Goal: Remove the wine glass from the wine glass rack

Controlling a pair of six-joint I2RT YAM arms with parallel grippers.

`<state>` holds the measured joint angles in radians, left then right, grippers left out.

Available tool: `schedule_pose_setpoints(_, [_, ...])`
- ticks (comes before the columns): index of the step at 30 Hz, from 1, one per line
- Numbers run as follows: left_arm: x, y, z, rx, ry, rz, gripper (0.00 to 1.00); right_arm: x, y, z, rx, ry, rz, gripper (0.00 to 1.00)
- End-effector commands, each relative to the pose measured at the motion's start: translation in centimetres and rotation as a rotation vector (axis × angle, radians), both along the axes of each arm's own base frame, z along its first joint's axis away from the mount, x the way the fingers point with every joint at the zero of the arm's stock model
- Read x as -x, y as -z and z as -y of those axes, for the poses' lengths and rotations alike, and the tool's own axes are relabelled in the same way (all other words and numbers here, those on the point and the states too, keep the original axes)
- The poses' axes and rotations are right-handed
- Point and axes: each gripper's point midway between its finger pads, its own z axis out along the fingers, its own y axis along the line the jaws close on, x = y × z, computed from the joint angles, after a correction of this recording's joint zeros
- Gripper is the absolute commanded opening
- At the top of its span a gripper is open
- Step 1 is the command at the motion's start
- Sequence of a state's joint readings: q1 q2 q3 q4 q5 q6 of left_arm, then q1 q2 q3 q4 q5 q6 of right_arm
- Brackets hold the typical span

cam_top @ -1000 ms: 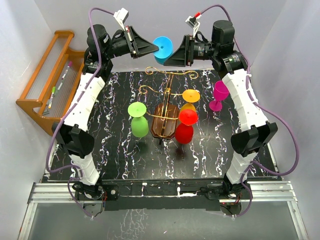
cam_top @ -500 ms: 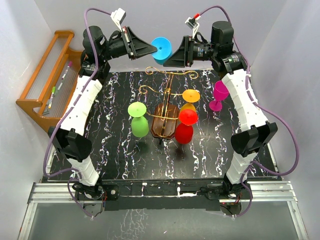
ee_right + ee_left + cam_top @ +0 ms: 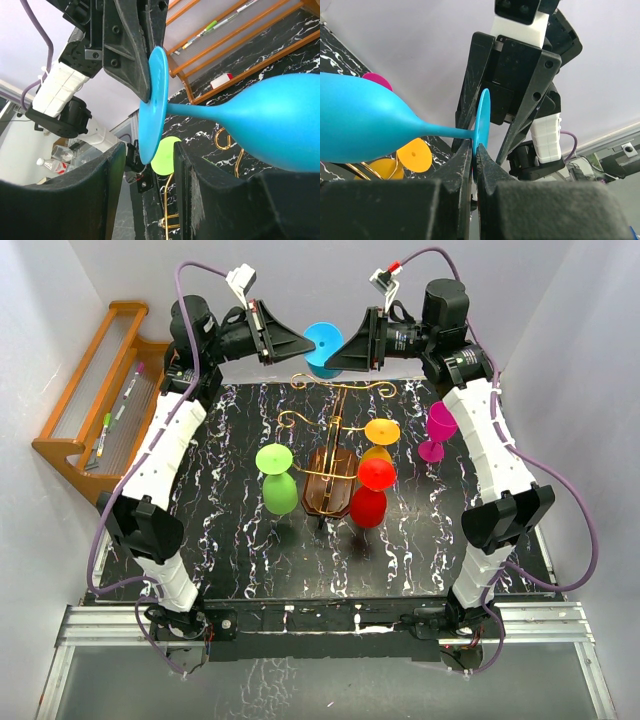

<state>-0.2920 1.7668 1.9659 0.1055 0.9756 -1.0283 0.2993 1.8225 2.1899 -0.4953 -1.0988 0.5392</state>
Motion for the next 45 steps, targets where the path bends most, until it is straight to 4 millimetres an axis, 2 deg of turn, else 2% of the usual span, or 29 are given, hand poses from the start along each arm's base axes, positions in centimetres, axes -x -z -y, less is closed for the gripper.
schedule_pose_setpoints(1, [4.2, -3.7, -0.3, 0.028, 0.058, 0.133, 0.0, 0.7, -2.6, -0.2, -0.041, -0.014, 0.093, 0.45])
schedule_pose_setpoints(9, [5.6, -3.1, 0.5, 0.023, 0.123, 0.127, 0.0, -0.2, -2.3, -0.6, -0.048, -0.002, 0.073, 0.34])
schedule_pose_setpoints(10, [5.8, -3.0, 0.5, 0.021, 0.126, 0.128, 0.0, -0.3, -2.2, -0.6, -0.047, 0.005, 0.07, 0.3])
schedule_pose_setpoints(13, [5.8, -2.7, 0.3, 0.011, 0.111, 0.121, 0.0, -0.8, -1.9, -0.4, -0.031, 0.047, 0.076, 0.09])
schedule_pose_setpoints(14, [5.7, -2.6, 0.3, 0.007, 0.1, 0.116, 0.0, -1.0, -1.6, -0.3, -0.018, 0.069, 0.074, 0.08])
schedule_pose_setpoints(15, [5.5, -2.4, 0.3, 0.001, 0.085, 0.109, 0.08, -1.3, -1.4, -0.1, -0.005, 0.096, 0.083, 0.08])
schedule_pose_setpoints(16, [5.3, -2.4, 0.2, -0.006, 0.067, 0.105, 0.24, -1.6, -1.3, 0.1, 0.011, 0.126, 0.097, 0.08])
schedule_pose_setpoints(18, [4.6, -2.5, 0.0, -0.007, 0.014, 0.092, 0.42, -2.3, -0.6, 0.7, 0.061, 0.197, 0.133, 0.08])
schedule_pose_setpoints(19, [4.4, -2.7, -0.1, -0.004, -0.014, 0.088, 0.58, -2.6, -0.3, 1.1, 0.095, 0.24, 0.161, 0.08])
schedule_pose_setpoints(20, [4.2, -2.9, -0.2, 0.0, -0.041, 0.082, 0.65, -3.1, 0.4, 1.5, 0.143, 0.281, 0.212, 0.08])
schedule_pose_setpoints(21, [4.0, -3.2, -0.4, 0.007, -0.06, 0.083, 0.76, -3.5, 1.0, 1.9, 0.187, 0.317, 0.254, 0.08])
schedule_pose_setpoints(22, [3.9, -3.6, -0.5, 0.017, -0.08, 0.084, 0.94, -3.8, 1.4, 2.2, 0.233, 0.36, 0.299, 0.08])
schedule_pose_setpoints(23, [3.7, -3.8, -0.6, 0.029, -0.101, 0.069, 0.97, -4.0, 1.7, 2.6, 0.28, 0.403, 0.35, 0.08])
schedule_pose_setpoints(25, [3.7, -4.3, -0.8, 0.066, -0.118, 0.042, 0.97, -4.9, 3.1, 2.9, 0.394, 0.496, 0.476, 0.08])
schedule_pose_setpoints(27, [3.7, -4.4, -0.8, 0.105, -0.114, -0.008, 0.97, -4.8, 4.0, 2.7, 0.5, 0.556, 0.698, 0.08])
schedule_pose_setpoints(28, [3.7, -4.3, -0.6, 0.124, -0.102, -0.045, 0.97, -5.3, 4.0, 3.5, 0.564, 0.641, 0.815, 0.08])
schedule_pose_setpoints(31, [3.7, -4.0, -0.4, 0.178, -0.061, -0.154, 0.97, -4.9, 1.8, 5.1, 0.589, 0.822, 1.075, 0.08])
schedule_pose_setpoints(37, [3.9, -3.9, -0.2, 0.177, -0.025, -0.289, 0.93, -5.5, 1.0, 5.6, 0.663, 0.916, 1.236, 0.08])
schedule_pose_setpoints(40, [3.9, -3.0, 0.1, 0.129, -0.015, -0.35, 0.86, -5.0, 1.1, 5.2, 0.708, 0.941, 1.335, 0.08])
schedule_pose_setpoints(42, [3.8, -2.2, 0.2, 0.111, -0.002, -0.397, 0.73, -4.5, 0.9, 5.0, 0.708, 0.951, 1.4, 0.08])
schedule_pose_setpoints(45, [3.6, -0.7, 0.5, 0.091, 0.012, -0.453, 0.64, -3.5, 0.5, 4.4, 0.679, 0.944, 1.477, 0.08])
